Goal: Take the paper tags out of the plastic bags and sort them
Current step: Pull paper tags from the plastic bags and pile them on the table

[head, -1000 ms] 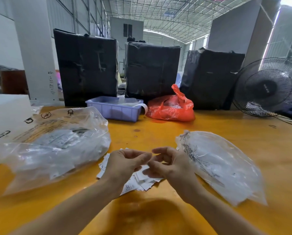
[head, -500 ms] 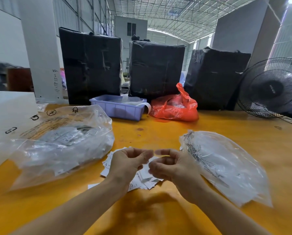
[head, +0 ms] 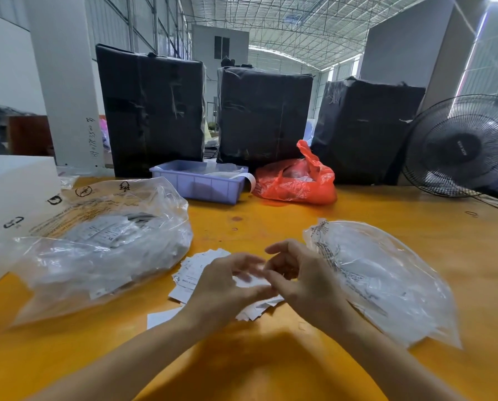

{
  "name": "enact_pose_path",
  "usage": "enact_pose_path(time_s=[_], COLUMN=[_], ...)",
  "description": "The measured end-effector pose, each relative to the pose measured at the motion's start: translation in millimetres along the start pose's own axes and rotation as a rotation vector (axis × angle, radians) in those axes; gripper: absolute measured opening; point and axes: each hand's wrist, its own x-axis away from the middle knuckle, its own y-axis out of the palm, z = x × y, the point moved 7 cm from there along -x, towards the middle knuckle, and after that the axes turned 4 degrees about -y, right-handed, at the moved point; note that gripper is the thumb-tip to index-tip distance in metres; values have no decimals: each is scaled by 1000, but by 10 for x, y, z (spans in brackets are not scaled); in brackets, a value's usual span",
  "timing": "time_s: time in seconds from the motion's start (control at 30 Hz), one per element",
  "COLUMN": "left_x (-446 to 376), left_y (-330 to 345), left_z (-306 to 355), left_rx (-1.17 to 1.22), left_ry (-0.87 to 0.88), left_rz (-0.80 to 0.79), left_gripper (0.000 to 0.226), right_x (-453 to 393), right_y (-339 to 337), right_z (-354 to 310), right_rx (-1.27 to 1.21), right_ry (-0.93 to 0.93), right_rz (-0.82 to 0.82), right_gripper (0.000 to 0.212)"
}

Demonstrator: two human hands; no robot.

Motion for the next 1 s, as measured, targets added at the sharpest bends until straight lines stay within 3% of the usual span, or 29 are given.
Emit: enact_pose_path(time_s=[0.07, 0.2, 0.3, 0.47, 0.63, 0.87, 1.0], left_x=[-7, -43, -56, -45, -44, -50, -48], left_y=[-51, -257, -347, -381, -380, -345, -311], left_z=[15, -118, -206, -220, -221, -299, -263], left_rx=[105, 222, 232, 195, 186, 351, 351], left_ry=[12, -100, -149, -143, -111, -134, -109], left_rz=[56, 236, 316, 371, 380, 375, 354], left_gripper=[11, 11, 8, 12, 20, 8, 4], right_x=[-20, -48, -24, 26, 29, -25, 4], right_y=[-26, -171, -48, 328, 394, 86, 36], right_z=[2, 132, 273, 336, 248, 357, 509], right_rx=[19, 205, 353, 441, 602, -35, -425], right_ry=[-35, -63, -60, -66, -143, 221, 453], right_rz=[41, 132, -40, -335, -344, 6, 107], right_gripper=[24, 19, 23, 47, 30, 26, 24])
